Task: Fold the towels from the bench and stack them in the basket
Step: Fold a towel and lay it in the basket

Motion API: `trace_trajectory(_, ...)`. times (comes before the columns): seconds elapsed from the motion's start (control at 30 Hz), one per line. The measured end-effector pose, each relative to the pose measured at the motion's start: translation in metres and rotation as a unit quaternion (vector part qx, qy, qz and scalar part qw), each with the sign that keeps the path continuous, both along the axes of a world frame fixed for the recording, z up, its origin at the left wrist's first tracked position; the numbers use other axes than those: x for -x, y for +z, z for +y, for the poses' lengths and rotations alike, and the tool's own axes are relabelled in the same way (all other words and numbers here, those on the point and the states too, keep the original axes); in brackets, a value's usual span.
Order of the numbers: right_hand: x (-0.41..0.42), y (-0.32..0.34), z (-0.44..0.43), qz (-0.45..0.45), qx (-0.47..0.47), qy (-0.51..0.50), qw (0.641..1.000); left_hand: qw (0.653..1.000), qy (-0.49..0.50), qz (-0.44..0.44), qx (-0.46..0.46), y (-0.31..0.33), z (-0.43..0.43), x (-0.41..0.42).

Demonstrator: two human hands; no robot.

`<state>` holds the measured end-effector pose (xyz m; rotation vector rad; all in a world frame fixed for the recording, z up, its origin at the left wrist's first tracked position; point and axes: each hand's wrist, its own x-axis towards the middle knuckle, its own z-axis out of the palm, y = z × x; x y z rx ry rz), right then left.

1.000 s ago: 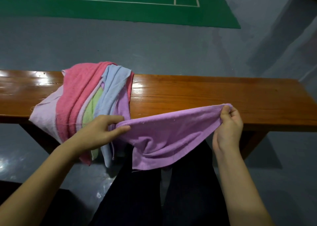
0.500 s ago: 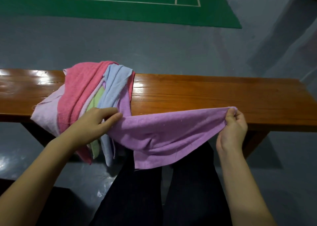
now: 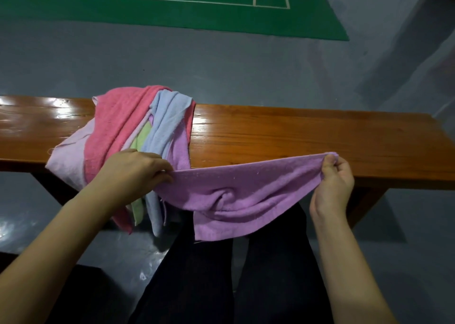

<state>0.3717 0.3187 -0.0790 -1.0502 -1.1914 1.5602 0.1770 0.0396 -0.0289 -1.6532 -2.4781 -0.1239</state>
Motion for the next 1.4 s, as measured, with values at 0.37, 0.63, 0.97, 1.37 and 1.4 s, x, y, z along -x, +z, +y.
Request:
trace_trajectory(0.37,0.013,0.027,0.010,0.012,-0.046,-0.014,0.999,0.907,0.175,-0.277,-0.265,0.005,0.030,0.000)
trace_trajectory(0.63,0.023,0.114,0.035,0.047,-0.206,-0.037,0.977,0.736,0.160,-0.372,-0.542,0.071,0.054,0.005)
trace_trajectory(0.97,0.018,0.153,0.037,0.010,-0.263,-0.022,0.964,0.782,0.153,-0.292,-0.529,0.122,0.045,0.000)
trace_trajectory(1.37,0.080,0.186,0.097,0.053,-0.163,-0.067,0.983,0.738,0.159,-0.312,-0.577,0.146,0.114,0.051)
trace_trajectory(1.4,0.081,0.195,0.101,0.066,-0.171,-0.078,0.980,0.729,0.149,-0.306,-0.594,0.156,0.119,0.052)
